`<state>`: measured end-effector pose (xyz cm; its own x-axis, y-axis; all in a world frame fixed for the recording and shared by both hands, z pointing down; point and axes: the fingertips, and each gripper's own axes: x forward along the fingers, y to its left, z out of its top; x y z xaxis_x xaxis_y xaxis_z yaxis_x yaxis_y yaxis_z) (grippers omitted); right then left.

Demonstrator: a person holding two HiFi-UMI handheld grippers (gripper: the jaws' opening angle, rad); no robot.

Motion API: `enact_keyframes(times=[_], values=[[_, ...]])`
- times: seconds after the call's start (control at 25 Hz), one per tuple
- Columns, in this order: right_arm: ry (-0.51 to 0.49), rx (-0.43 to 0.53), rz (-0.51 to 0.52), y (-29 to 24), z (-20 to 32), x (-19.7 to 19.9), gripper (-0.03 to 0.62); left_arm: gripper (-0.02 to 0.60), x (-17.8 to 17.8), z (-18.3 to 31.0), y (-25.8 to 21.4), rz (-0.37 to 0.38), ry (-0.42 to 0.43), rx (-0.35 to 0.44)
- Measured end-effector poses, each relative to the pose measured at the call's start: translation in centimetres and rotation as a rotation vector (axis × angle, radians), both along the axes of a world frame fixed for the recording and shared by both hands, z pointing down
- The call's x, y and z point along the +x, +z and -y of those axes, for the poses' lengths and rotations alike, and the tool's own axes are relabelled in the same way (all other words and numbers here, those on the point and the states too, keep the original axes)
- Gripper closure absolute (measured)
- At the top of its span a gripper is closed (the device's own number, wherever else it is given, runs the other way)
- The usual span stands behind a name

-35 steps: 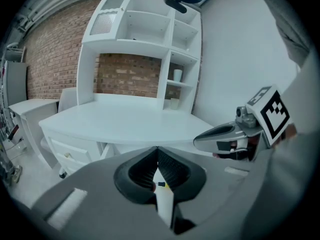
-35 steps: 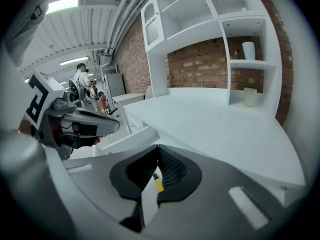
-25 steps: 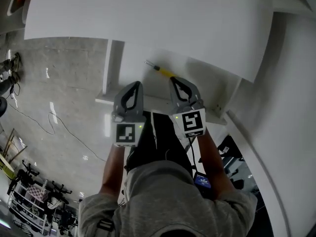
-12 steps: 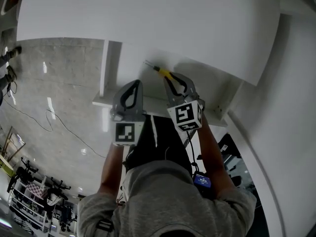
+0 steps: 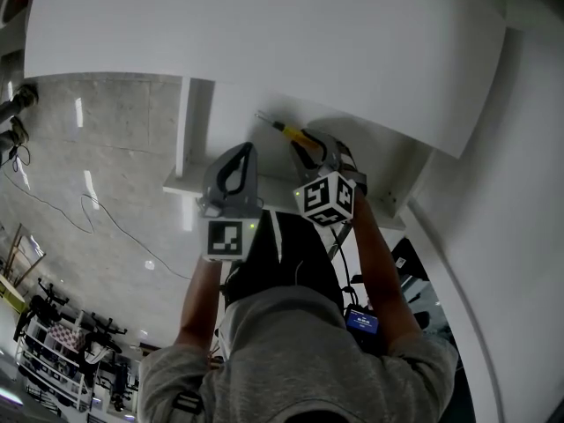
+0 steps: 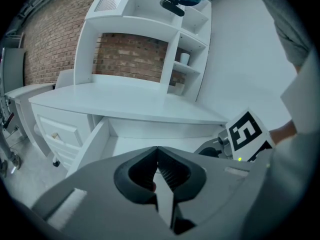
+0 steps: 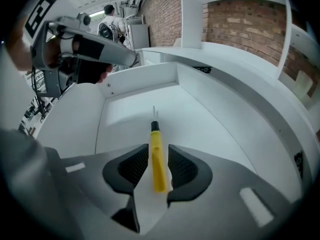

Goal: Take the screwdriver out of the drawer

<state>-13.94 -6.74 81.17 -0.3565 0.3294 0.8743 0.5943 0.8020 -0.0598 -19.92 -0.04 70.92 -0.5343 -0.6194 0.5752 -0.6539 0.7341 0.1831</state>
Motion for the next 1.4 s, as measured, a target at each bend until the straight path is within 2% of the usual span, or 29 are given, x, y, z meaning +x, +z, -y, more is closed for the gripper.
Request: enact_keyframes(times=[0.28,0.44,0.8,1.16,1.4], values=[[-0.027,0.019,-0.039,1.2,0.0,0.5,0.470,0.569,-0.2,0.0,0.1,-0.017,-0.021,0.005],[-0.033,0.034,-0.037,1.6,0.2,0.5,0.508,0.569,-0.1,-0.1,0.2,-0.022,-0.022,-0.004],[-0.039,0.026,-0.046,1.4,0.1,0.5,0.514,0.569,-0.1,-0.1,-0.3,-0.011,-0.025,0.009],[-0.042,0.030,-0.011,-0.7,-0.1,0.7,0.516,0.569,0.3,-0.4,-2.0,0.020,-0.025,0.018],[-0.020,0.028,0.061,-4.2,-0.2,0.0,0.516,0.569,0.4,-1.1,-4.4,0.050,-0.028,0.012]])
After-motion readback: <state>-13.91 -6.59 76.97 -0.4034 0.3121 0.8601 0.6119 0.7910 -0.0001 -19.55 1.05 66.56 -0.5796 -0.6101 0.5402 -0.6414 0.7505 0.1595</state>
